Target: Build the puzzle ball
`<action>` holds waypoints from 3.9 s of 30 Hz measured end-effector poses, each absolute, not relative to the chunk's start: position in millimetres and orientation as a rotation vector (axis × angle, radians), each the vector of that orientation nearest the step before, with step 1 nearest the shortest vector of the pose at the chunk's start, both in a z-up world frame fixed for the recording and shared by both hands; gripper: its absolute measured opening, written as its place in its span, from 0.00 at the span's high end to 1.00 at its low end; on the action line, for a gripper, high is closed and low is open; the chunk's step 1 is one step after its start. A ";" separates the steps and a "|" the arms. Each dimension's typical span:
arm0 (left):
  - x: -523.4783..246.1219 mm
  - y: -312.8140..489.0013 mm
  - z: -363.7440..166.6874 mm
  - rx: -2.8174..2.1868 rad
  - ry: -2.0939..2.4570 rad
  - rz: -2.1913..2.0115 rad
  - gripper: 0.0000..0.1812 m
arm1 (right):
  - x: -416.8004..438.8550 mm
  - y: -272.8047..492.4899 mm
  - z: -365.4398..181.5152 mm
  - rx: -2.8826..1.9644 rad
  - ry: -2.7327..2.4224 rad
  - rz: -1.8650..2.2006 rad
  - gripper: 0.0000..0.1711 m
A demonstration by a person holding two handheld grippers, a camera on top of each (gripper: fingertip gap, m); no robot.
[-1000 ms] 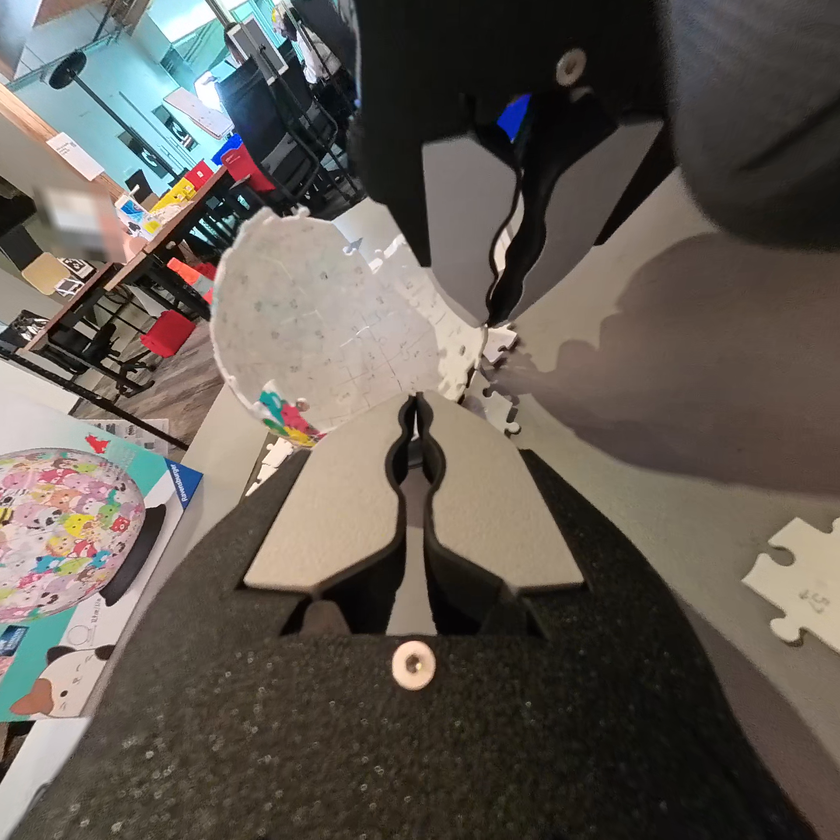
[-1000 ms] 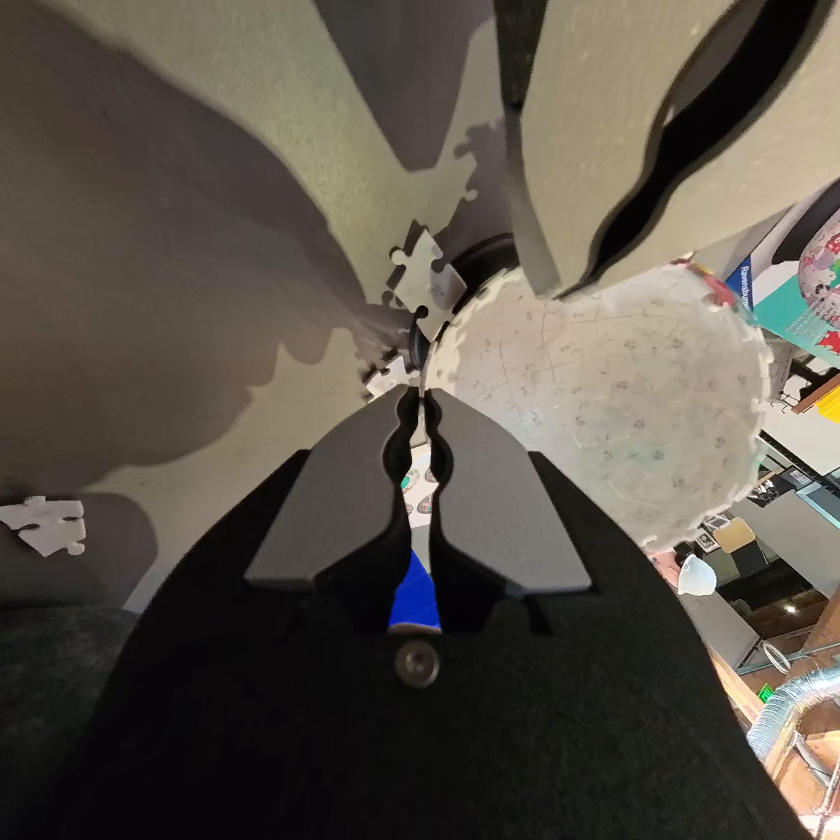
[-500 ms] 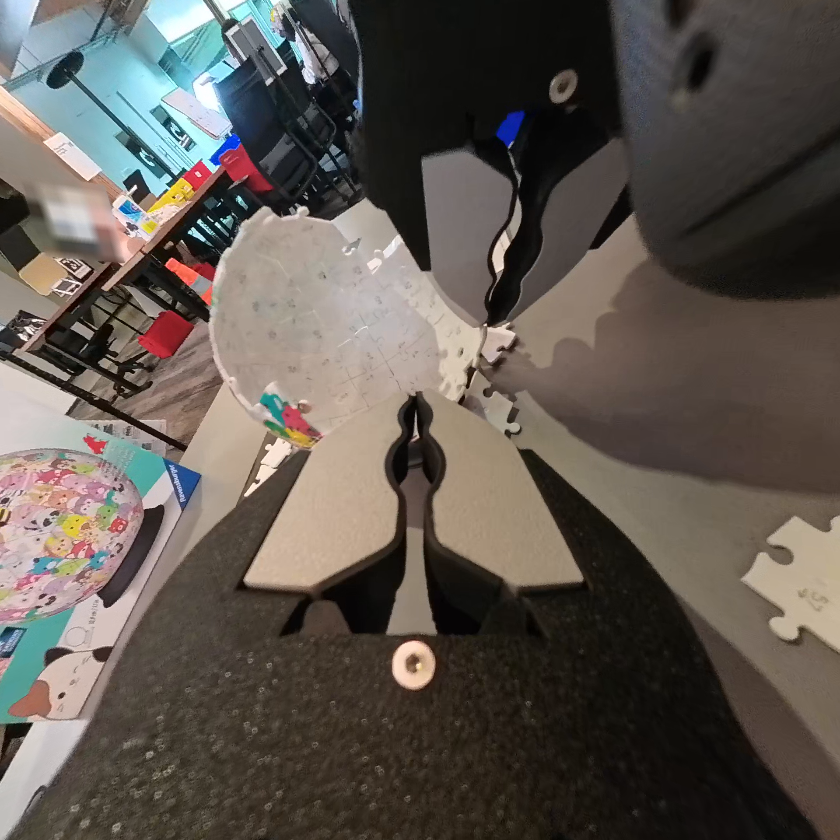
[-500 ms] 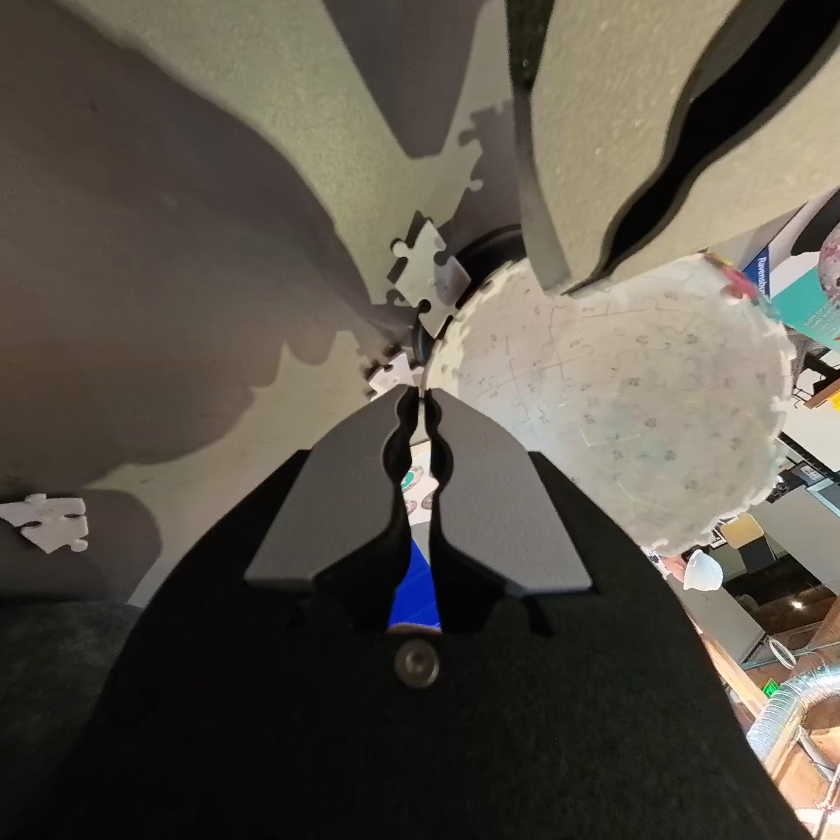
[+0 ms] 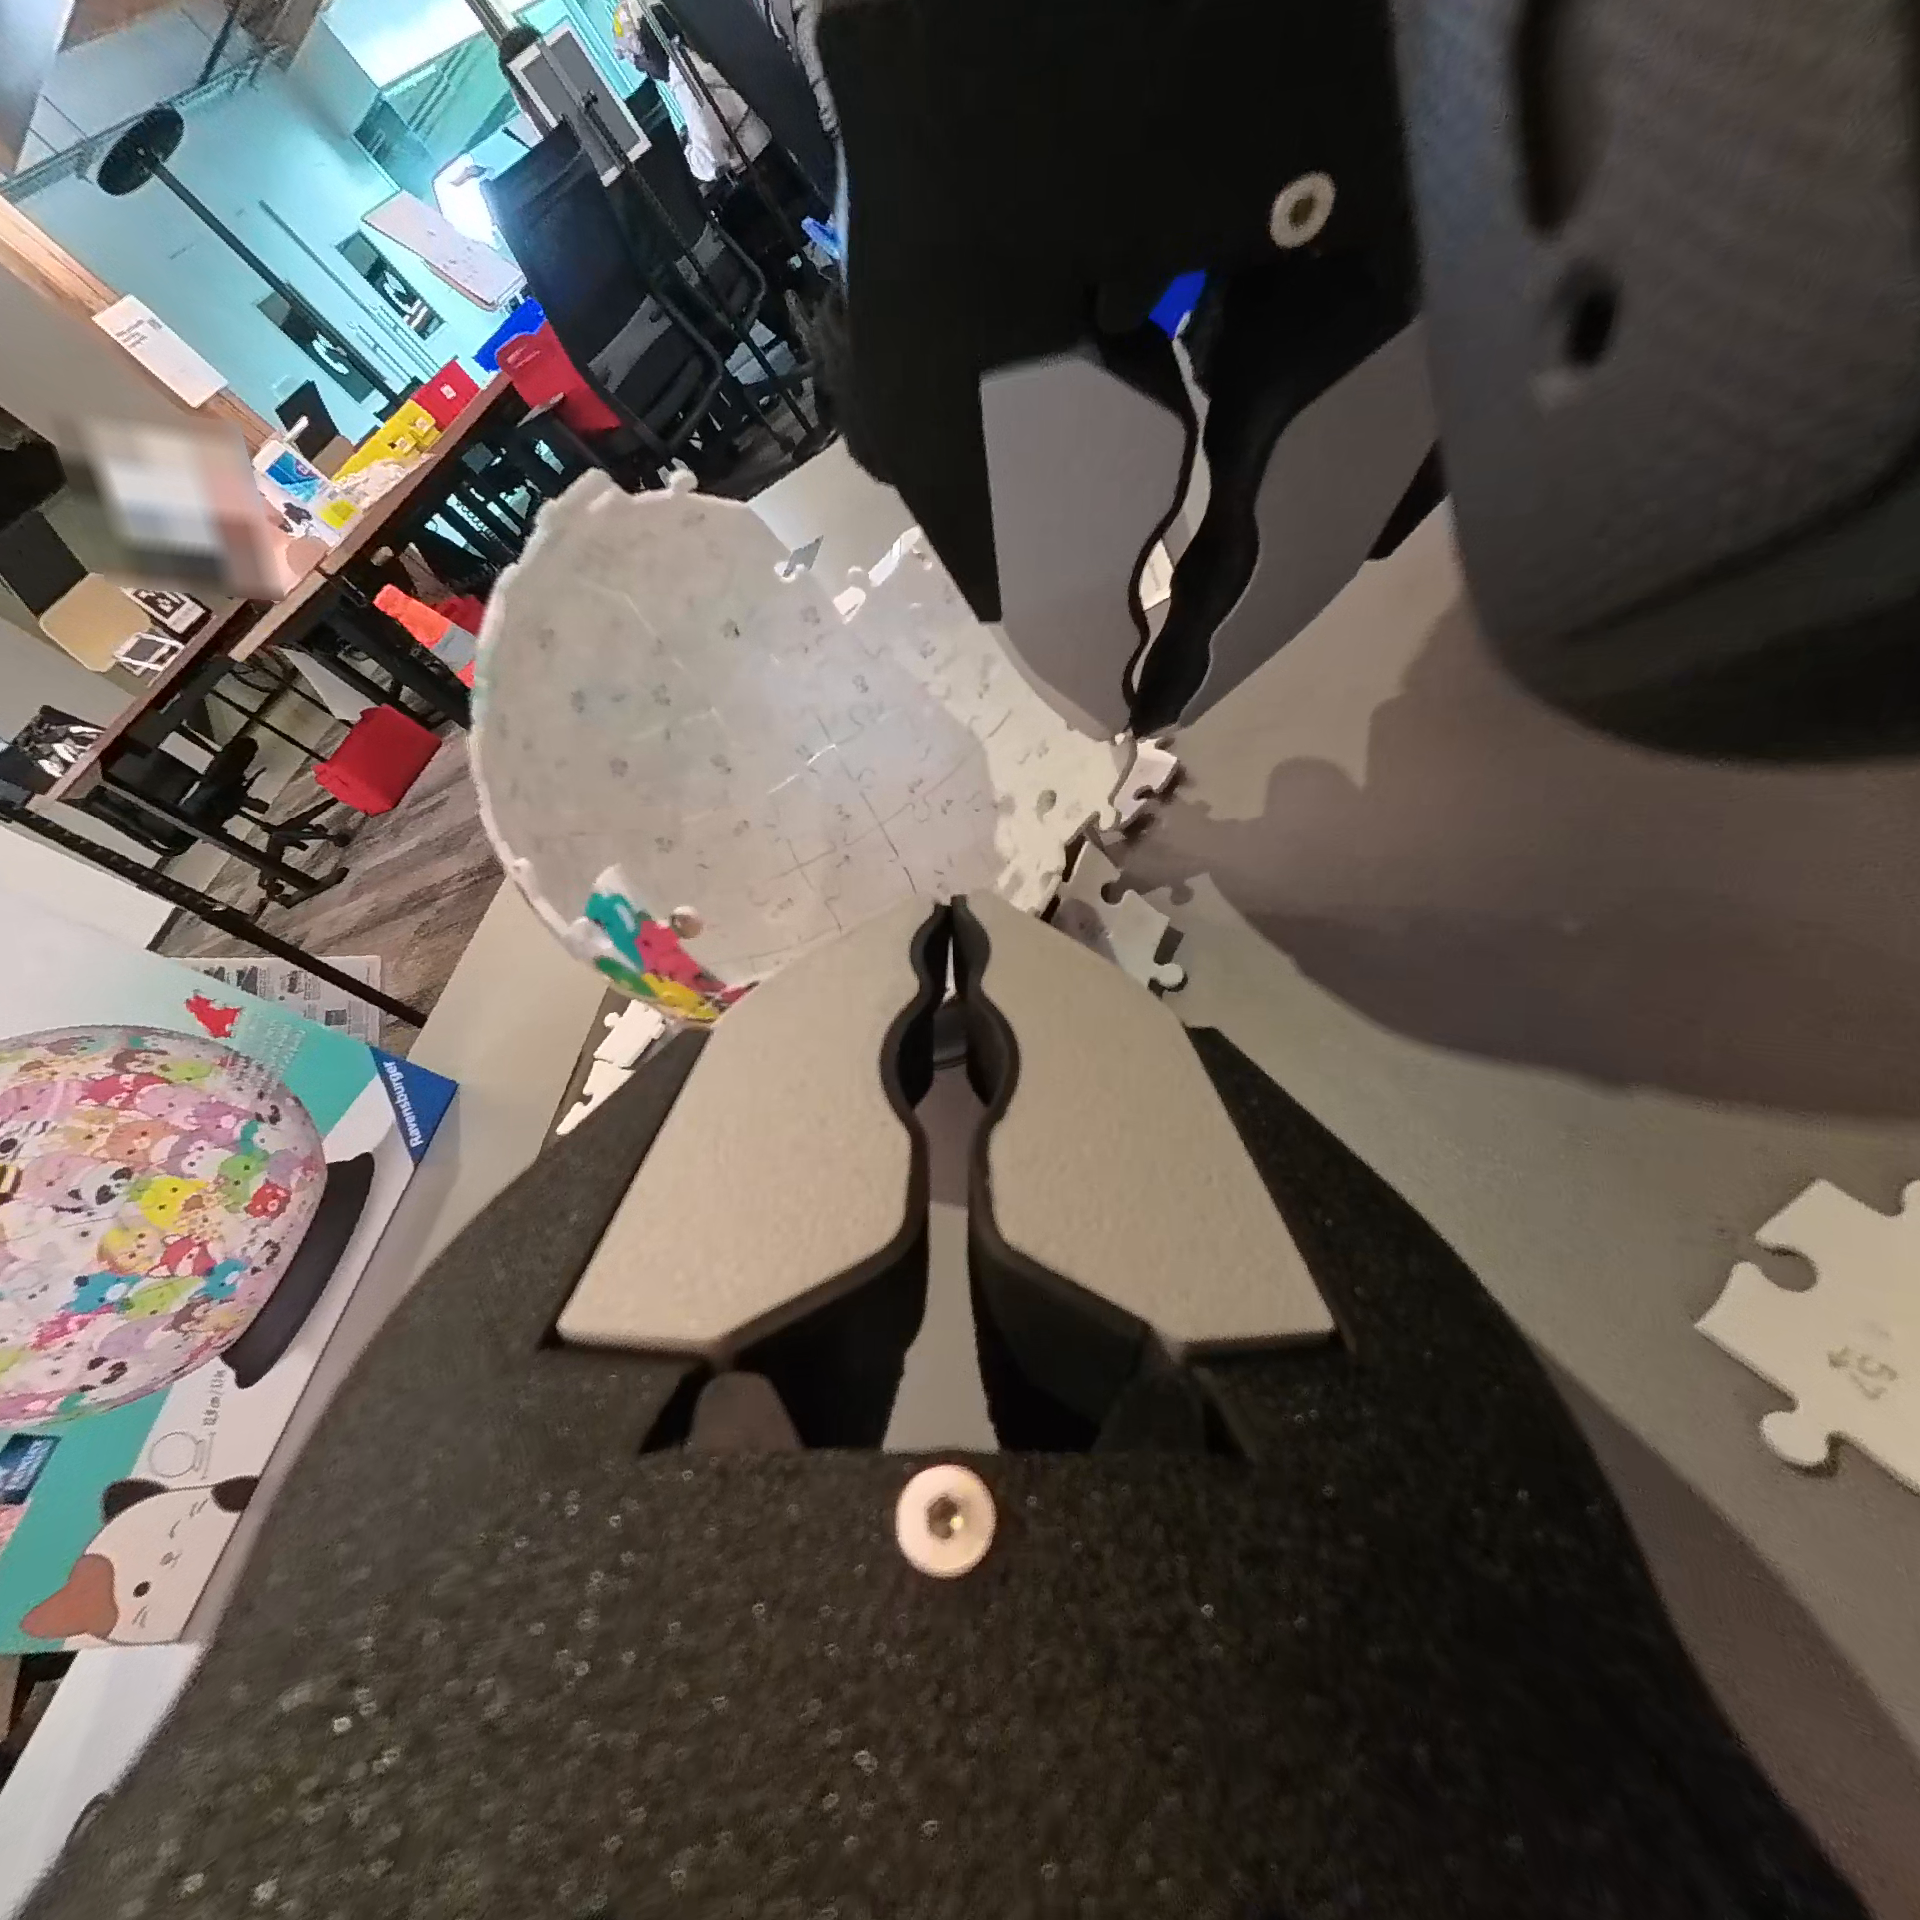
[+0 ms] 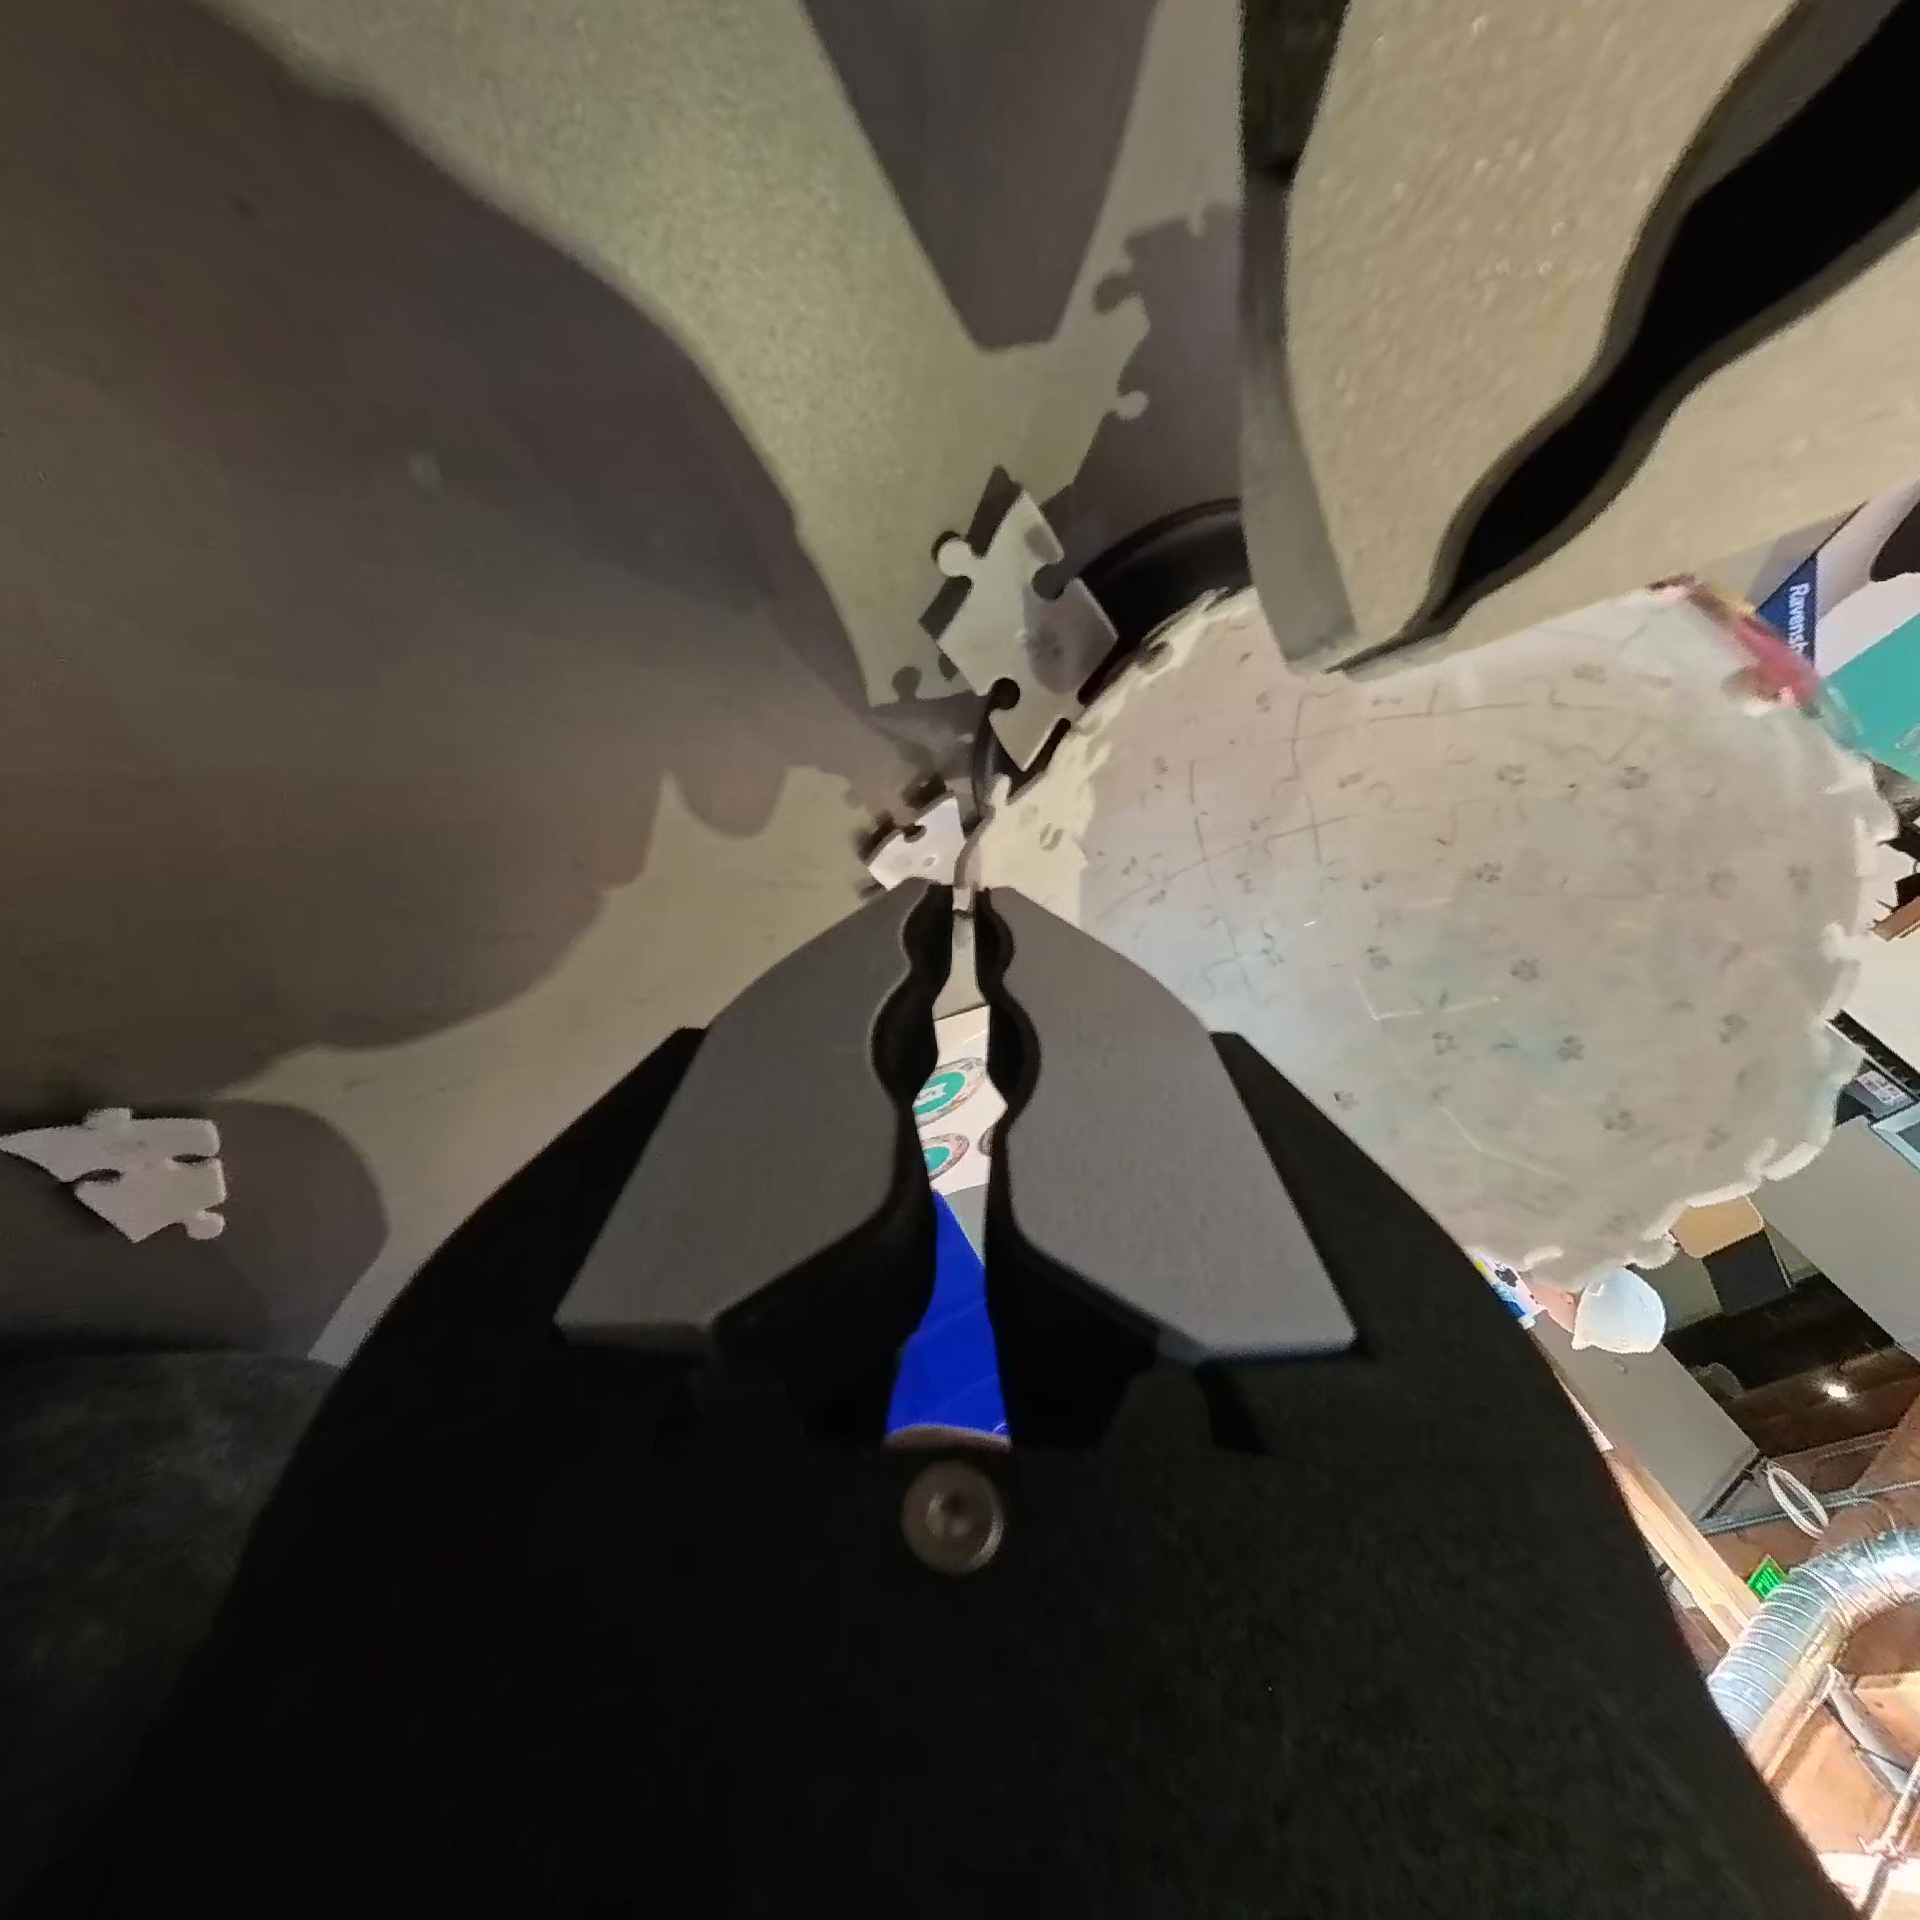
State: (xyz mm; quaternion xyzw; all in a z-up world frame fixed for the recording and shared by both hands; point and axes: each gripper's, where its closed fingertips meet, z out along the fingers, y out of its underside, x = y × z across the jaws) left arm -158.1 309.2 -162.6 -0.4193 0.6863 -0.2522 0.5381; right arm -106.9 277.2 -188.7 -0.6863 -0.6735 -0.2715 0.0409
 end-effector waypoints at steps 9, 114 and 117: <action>-158.2 309.2 -162.7 -0.995 1.632 -0.599 1.00 | -106.2 277.5 -188.7 -2.102 -2.063 -0.833 0.98; -122.4 248.3 -136.3 -1.368 1.385 -0.603 0.99 | -93.4 247.9 -121.2 -1.809 -1.339 0.324 0.81; -122.7 258.2 -145.1 -1.477 1.394 -0.579 0.99 | -86.4 236.8 -127.2 -1.766 -1.150 0.317 0.81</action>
